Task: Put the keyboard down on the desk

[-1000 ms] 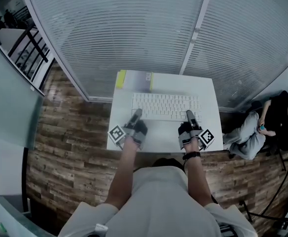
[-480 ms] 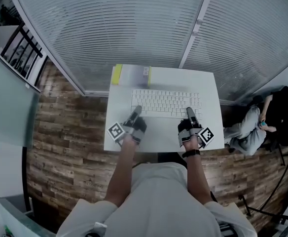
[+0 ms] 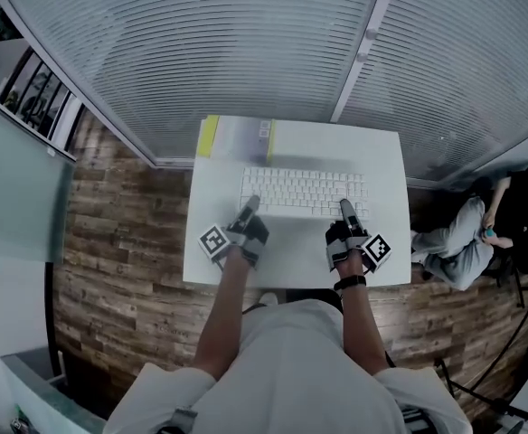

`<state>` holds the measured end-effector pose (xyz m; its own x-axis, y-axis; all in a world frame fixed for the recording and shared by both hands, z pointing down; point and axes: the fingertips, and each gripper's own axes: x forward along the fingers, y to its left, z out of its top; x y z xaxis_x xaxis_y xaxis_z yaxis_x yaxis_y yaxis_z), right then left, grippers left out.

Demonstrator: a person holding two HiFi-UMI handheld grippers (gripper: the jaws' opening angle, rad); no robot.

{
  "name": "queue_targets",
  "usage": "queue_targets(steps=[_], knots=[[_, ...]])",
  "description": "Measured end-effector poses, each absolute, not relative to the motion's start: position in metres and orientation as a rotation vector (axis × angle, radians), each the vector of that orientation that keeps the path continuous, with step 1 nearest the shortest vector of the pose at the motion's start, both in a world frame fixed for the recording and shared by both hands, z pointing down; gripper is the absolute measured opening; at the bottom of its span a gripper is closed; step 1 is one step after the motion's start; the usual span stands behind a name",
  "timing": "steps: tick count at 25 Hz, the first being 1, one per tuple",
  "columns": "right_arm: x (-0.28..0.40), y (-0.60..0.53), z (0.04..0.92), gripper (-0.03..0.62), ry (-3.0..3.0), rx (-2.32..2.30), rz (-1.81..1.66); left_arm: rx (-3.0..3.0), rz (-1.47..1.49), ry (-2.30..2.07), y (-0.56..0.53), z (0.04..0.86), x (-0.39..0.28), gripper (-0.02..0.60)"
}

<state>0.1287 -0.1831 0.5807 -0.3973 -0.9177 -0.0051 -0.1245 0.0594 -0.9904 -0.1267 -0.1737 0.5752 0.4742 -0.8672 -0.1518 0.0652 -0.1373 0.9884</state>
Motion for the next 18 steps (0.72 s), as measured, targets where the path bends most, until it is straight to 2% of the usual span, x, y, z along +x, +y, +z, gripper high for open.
queue_targets(steps=[18], knots=[[0.138,-0.206,0.639,0.138,1.531,-1.125,-1.573,1.36,-0.863,-0.83,-0.193,0.632,-0.114,0.137]])
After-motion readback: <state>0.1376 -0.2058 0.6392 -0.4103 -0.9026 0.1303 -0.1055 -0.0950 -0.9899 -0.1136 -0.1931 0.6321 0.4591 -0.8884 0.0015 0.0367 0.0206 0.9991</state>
